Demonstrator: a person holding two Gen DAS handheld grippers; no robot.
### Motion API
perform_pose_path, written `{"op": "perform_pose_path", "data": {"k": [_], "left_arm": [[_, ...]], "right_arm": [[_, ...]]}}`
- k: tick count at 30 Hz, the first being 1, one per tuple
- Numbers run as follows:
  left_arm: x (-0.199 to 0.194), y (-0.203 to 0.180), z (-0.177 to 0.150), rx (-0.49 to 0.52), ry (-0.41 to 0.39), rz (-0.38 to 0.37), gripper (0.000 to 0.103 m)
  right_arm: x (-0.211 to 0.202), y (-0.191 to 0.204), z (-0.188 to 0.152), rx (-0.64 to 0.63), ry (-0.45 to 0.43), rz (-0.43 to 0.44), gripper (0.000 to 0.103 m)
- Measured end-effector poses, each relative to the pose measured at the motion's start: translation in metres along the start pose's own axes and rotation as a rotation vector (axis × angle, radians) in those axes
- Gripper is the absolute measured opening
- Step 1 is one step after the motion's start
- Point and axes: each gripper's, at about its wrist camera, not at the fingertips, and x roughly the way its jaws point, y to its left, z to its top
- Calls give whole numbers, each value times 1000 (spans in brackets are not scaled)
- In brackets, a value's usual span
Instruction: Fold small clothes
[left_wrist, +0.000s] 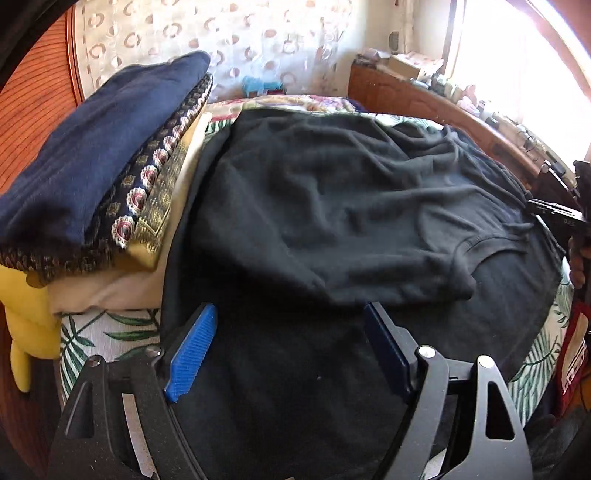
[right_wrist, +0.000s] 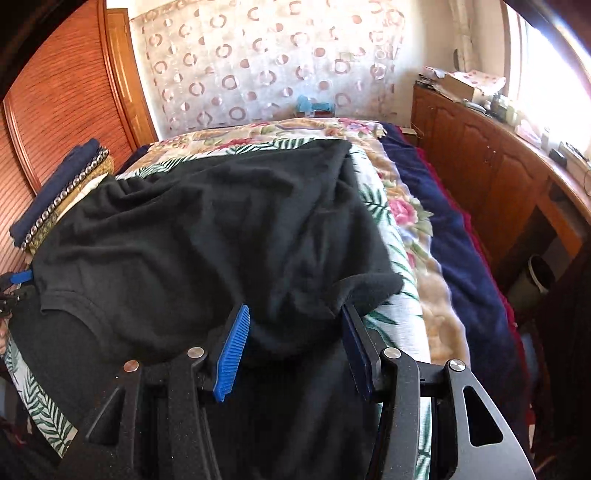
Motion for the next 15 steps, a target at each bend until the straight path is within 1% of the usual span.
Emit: {"op": "perform_pose_path", "data": {"k": [3, 6, 10, 15], "left_arm": [[3, 0, -3, 6, 1, 12, 82], [6, -7, -4, 38, 14, 35, 86], [5, -5, -5, 30, 19, 34, 90], [6, -5, -4, 31, 18, 35, 90]], "right_arm": [[4, -1, -5, -1, 3, -6, 52], [9, -4, -8, 1, 12, -12, 52], [10, -1, -9, -22, 9, -17, 52], [10, 7, -14, -24, -3, -37, 52]]}}
